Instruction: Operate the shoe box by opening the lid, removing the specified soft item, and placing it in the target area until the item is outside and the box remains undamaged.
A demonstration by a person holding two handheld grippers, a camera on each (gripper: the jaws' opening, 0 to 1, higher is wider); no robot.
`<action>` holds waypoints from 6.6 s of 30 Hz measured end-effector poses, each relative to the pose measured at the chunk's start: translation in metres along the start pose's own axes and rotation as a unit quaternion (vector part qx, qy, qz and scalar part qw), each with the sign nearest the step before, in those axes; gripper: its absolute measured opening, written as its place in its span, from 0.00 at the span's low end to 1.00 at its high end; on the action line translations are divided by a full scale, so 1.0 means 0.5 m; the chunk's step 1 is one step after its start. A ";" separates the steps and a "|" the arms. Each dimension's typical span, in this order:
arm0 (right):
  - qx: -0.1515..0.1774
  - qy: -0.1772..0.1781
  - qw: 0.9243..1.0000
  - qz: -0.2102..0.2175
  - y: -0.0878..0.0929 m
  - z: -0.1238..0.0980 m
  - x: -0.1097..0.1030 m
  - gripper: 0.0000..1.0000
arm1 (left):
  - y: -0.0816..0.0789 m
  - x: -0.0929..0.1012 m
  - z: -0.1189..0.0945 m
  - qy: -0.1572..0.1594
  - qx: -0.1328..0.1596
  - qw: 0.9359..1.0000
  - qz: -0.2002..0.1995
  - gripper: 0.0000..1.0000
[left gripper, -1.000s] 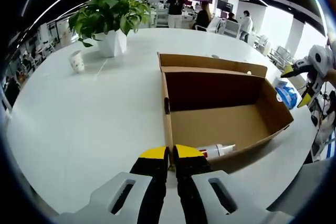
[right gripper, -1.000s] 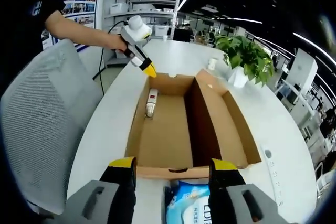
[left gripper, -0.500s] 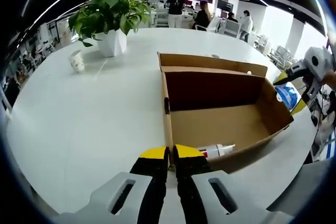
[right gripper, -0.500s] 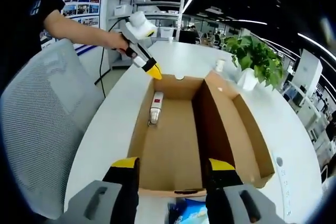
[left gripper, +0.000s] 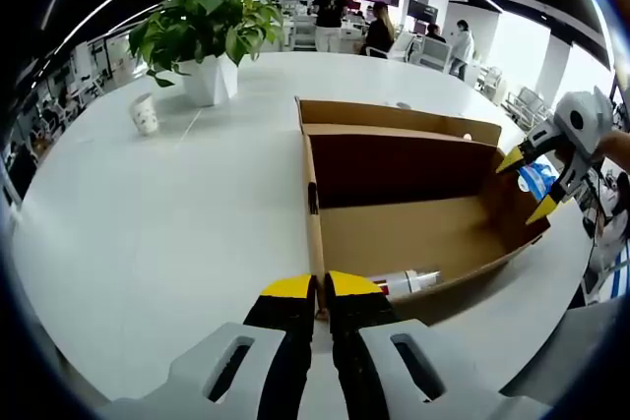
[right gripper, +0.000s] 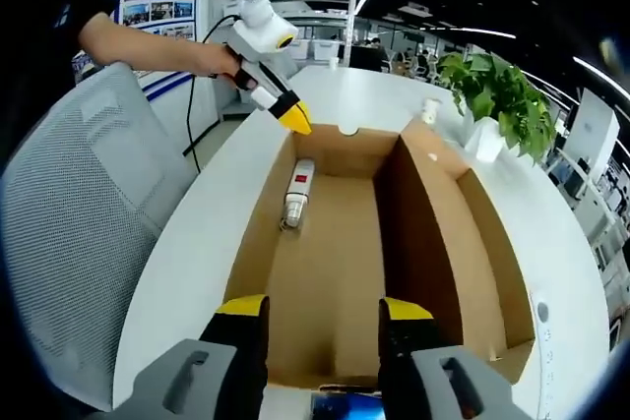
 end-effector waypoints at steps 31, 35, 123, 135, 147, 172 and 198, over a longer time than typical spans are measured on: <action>0.012 -0.058 0.998 -0.019 -0.059 0.131 0.022 0.33 | 0.001 0.007 -0.003 0.000 -0.001 1.000 -0.001 0.02; 0.028 -0.056 0.998 -0.007 -0.070 0.143 0.029 0.33 | 0.000 0.005 -0.003 0.002 -0.001 1.000 -0.005 0.02; 0.002 0.036 0.999 0.030 -0.098 0.127 0.000 0.13 | -0.006 0.016 -0.001 0.017 0.011 0.999 0.034 0.08; 0.005 0.065 0.998 0.024 -0.112 0.086 -0.017 0.13 | -0.024 0.061 -0.028 0.039 0.029 0.989 0.142 0.20; 0.005 0.077 0.997 0.018 -0.118 0.056 -0.032 0.13 | -0.030 0.119 -0.039 0.133 0.006 0.966 0.220 0.30; 0.010 0.066 0.997 -0.026 -0.135 0.001 -0.075 0.13 | 0.006 0.211 -0.043 0.256 -0.066 0.885 0.385 0.31; -0.008 0.036 0.997 -0.061 -0.152 -0.008 -0.096 0.13 | 0.046 0.254 -0.034 0.276 -0.147 0.802 0.509 0.22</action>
Point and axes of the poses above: the point that each gripper's makers call its tool centre point, and the gripper's own axes: z roughly forward along the fingers, x roughly to its right, y roughly out of its underside, the point moved 6 cm from there along -z, roughly backward along the fingers, and after that the axes turned 14 degrees about -z, right-handed, at the moved point
